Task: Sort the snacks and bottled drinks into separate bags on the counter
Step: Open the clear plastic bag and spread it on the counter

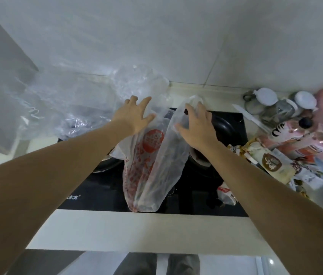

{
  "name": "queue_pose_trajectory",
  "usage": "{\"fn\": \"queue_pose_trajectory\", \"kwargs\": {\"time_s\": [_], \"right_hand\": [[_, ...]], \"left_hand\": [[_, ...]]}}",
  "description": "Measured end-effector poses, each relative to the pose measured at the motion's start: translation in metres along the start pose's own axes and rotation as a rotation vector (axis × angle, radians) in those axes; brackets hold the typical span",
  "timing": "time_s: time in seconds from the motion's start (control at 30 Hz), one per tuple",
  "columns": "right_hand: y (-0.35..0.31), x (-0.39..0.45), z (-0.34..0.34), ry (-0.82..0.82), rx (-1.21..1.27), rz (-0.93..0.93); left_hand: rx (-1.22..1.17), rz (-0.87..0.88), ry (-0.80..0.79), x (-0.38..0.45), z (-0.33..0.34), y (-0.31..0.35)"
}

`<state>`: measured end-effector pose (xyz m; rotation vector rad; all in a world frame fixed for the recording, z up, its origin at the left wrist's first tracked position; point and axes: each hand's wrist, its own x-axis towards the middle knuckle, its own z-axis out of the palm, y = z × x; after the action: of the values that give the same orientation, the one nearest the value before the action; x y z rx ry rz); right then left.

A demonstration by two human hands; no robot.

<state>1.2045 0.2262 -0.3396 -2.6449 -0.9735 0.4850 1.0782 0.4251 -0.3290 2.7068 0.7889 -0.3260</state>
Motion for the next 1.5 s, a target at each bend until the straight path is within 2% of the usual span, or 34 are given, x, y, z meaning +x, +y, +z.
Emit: {"fn": "queue_pose_trajectory", "kwargs": {"time_s": [0.13, 0.27, 0.53, 0.7, 0.97, 1.13, 1.3, 1.4, 1.5], "right_hand": [[0.004, 0.015, 0.005, 0.036, 0.044, -0.009], [0.005, 0.016, 0.005, 0.063, 0.085, -0.042], [0.002, -0.004, -0.016, 0.078, 0.206, -0.089], [-0.002, -0.030, -0.033, 0.147, 0.185, -0.129], [-0.010, -0.085, -0.072, 0.282, 0.244, -0.217], [-0.014, -0.127, -0.091, 0.323, 0.356, -0.303], [-0.005, -0.161, -0.101, 0.337, 0.401, -0.396], [0.002, -0.175, -0.105, 0.339, 0.439, -0.433], [0.003, -0.185, -0.109, 0.252, 0.469, -0.386]], "left_hand": [[-0.128, 0.003, 0.007, 0.026, 0.004, 0.006], [-0.155, 0.030, 0.044, 0.035, 0.006, 0.015], [-0.207, 0.099, 0.138, 0.011, -0.001, 0.019], [-0.182, 0.122, 0.202, -0.023, -0.020, 0.017], [-0.236, 0.204, 0.414, -0.096, -0.047, 0.023], [-0.200, 0.179, 0.522, -0.150, -0.070, 0.046], [-0.192, 0.081, 0.630, -0.202, -0.074, 0.068], [-0.220, 0.055, 0.625, -0.228, -0.071, 0.079], [-0.248, 0.022, 0.584, -0.249, -0.070, 0.085]]}}
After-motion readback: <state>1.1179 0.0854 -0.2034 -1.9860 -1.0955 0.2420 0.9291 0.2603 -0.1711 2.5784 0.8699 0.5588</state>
